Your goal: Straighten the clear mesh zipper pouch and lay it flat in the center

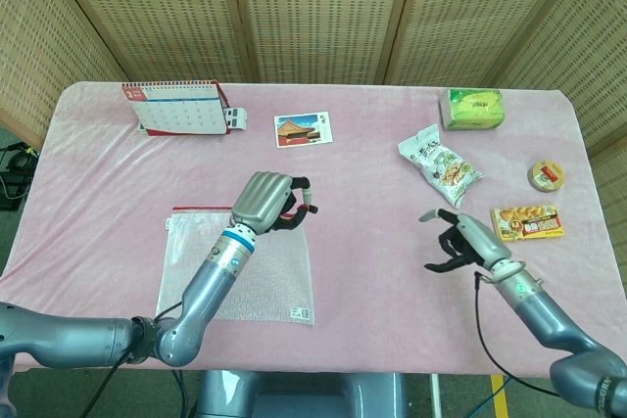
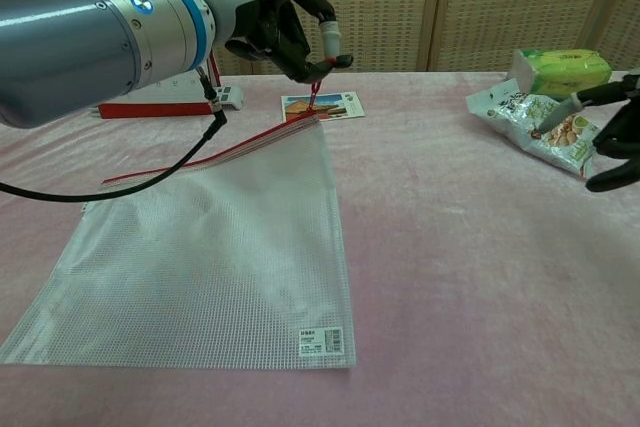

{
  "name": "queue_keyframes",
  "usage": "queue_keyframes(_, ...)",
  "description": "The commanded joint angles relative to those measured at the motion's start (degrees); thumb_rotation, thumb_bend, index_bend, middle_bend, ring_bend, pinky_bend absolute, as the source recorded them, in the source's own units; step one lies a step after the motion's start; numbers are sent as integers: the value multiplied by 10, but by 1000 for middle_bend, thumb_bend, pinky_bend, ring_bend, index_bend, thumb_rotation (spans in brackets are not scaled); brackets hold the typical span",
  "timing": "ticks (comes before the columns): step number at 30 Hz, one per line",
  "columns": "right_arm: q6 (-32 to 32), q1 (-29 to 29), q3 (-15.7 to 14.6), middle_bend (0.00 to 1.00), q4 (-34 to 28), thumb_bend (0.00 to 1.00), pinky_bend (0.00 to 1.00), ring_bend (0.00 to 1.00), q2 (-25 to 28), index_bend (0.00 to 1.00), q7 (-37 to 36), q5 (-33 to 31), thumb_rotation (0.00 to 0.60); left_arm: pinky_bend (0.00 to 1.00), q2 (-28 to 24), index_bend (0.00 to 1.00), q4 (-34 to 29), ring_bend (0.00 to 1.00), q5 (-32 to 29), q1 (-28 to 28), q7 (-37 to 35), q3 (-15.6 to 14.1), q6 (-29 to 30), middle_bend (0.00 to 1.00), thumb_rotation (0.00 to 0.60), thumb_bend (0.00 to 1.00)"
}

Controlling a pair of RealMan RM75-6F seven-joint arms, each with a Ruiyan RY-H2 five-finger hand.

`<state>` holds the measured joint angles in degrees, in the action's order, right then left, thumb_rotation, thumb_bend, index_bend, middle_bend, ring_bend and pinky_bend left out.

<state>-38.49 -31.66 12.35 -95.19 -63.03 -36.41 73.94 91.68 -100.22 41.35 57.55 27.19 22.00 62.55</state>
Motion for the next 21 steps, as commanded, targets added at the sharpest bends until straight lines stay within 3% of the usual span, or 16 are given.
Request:
queue_keyframes(1,32,-29,18,949,-17,0,1000,970,-15,313,-21,-25,600,1000,1,854,2,924,5,1,-5,-1,1,999,600,694)
queue_keyframes(9,59,-79,34,958,-20,0,1000,980,-67,333,6,-116,600,1000,15,856,8,925,37,-4,-43,2,11,999,600,693)
queue_keyframes(21,16,-144,40,958,-1,0,1000,980,-151,391,106,-291,600,1000,38,860,35,926,44,-5,-94,7,-5,999,600,690)
